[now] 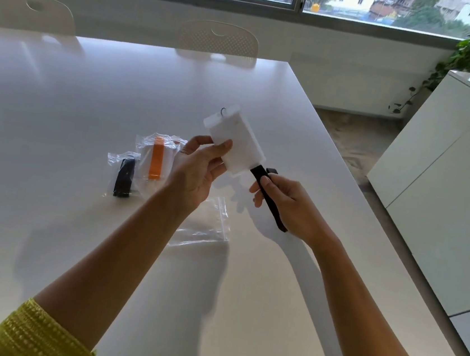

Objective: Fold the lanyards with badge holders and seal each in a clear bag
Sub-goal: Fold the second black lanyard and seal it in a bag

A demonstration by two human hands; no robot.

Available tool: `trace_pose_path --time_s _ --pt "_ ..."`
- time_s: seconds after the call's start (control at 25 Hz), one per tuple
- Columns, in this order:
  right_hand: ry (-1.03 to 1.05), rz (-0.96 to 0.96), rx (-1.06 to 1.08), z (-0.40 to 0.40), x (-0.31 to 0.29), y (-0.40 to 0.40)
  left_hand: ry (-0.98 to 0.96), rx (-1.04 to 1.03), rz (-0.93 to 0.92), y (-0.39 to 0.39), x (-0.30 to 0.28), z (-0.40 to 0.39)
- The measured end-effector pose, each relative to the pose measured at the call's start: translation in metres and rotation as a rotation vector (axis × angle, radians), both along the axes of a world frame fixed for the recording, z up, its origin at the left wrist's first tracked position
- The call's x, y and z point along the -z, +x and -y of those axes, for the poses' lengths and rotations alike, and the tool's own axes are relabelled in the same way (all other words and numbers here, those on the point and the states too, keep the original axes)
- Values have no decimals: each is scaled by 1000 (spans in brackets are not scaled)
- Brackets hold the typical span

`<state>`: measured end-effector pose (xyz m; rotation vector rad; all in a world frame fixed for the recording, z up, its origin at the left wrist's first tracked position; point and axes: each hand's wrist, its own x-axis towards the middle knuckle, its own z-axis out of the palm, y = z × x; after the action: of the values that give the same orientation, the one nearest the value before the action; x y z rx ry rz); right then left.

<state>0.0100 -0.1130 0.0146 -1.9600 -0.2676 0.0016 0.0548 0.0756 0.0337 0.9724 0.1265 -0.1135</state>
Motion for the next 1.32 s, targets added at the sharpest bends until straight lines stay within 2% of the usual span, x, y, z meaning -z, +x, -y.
trace_pose_path --time_s 0.16,0.36,0.52,0.64,0.72,0.8,0.96,1.04,1.16,1.32 --pt "10 -3 -44 0 -7 -5 117 -231 46 -5 11 5" --pt "-10 -43 -148 -2 -19 -9 591 -391 319 -5 23 10" --pt "199 101 -87 -1 -42 -11 787 -289 562 -7 20 7" --pt "267 233 46 4 -57 -8 836 -132 627 -10 14 2" --pt "234 338 95 6 -63 -5 832 5 642 -14 8 0" --pt "148 415 113 9 -65 -1 740 156 604 -18 2 -2" --pt "229 286 25 17 -49 14 532 328 484 -23 -8 -5" --pt "222 257 -45 21 -38 18 464 373 430 -25 -10 -7" --pt "94 305 -130 19 -23 15 393 391 371 -27 -12 -8" --pt "0 352 -25 12 -8 13 304 387 304 -27 -12 -6"
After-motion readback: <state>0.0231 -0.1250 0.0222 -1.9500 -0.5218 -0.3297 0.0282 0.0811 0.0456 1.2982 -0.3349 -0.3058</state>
